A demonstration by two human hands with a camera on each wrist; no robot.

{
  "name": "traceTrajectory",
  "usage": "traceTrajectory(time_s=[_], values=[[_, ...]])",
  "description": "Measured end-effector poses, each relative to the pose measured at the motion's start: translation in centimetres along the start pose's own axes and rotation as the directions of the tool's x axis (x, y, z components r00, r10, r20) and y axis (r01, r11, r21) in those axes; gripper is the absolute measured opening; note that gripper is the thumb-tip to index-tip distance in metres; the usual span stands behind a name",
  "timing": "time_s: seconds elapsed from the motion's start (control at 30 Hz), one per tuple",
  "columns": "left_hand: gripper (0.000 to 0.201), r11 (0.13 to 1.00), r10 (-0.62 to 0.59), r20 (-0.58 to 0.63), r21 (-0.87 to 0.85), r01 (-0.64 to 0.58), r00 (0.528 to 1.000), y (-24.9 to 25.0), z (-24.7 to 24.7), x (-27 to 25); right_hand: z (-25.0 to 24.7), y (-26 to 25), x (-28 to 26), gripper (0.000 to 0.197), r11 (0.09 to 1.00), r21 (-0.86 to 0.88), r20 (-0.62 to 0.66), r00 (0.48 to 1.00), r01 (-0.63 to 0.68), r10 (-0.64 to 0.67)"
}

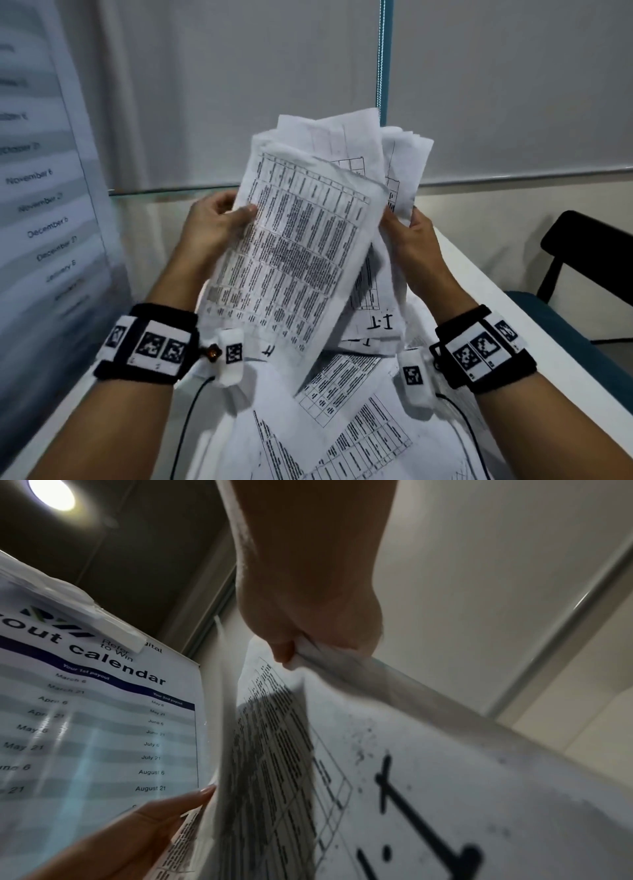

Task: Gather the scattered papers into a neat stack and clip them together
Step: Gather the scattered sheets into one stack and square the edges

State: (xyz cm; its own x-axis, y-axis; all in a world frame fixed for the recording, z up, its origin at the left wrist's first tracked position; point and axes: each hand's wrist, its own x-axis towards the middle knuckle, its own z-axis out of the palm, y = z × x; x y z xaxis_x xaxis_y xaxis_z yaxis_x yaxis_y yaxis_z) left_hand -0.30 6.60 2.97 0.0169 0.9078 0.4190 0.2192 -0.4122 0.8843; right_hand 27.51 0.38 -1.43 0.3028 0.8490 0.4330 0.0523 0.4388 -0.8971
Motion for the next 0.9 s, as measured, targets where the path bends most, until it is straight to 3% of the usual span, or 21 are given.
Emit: traceTrajectory(time_s=[0.2, 0.43, 0.53, 0.63, 0.7, 0.77, 0.83, 0.9], values=[[0.007, 0.999, -0.029, -0.142, 0.038, 0.034, 0.989, -0.7, 1.7, -0.2, -0.2, -0.3, 0.1, 0.023, 1.0, 0.008, -0.008, 1.0, -0.022, 0.022], [0.028, 0.994, 0.008, -0.292, 0.109, 0.025, 0.956, 1.2, -0.7, 0.6, -0.4, -0.2, 0.7, 0.027, 0.995, 0.073, -0.047, 0.996, -0.068, 0.072], [0.03, 0.99, 0.074, -0.327, 0.14, -0.03, 0.942, 3.1, -2.4, 1.2, -0.6, -0.4, 0.8, 0.032, 0.996, 0.061, -0.053, 0.996, -0.067, 0.071], [0.021, 0.956, 0.228, -0.309, 0.251, -0.152, 0.923, 5.6, -3.8, 1.9, -0.8, -0.6, 0.7, 0.034, 0.996, 0.051, -0.049, 0.996, -0.067, 0.069], [0.01, 0.895, 0.363, -0.212, 0.352, -0.275, 0.907, 7.6, -4.3, 2.1, -0.9, -0.6, 0.7, 0.033, 0.997, 0.041, -0.039, 0.997, -0.069, 0.07], [0.017, 0.784, 0.508, -0.091, 0.461, -0.416, 0.857, 9.9, -4.6, 1.7, -1.0, -0.7, 0.8, 0.032, 0.997, 0.035, -0.042, 0.997, -0.069, 0.071], [0.019, 0.619, 0.637, 0.047, 0.563, -0.548, 0.769, 11.6, -4.3, 1.3, -1.0, -0.9, 0.8, 0.03, 0.997, 0.047, -0.053, 0.996, -0.067, 0.07], [0.027, 0.378, 0.717, 0.246, 0.65, -0.659, 0.653, 12.6, -2.8, 0.4, -1.1, -1.2, 0.8, 0.027, 0.996, 0.055, -0.041, 0.997, -0.07, 0.072]])
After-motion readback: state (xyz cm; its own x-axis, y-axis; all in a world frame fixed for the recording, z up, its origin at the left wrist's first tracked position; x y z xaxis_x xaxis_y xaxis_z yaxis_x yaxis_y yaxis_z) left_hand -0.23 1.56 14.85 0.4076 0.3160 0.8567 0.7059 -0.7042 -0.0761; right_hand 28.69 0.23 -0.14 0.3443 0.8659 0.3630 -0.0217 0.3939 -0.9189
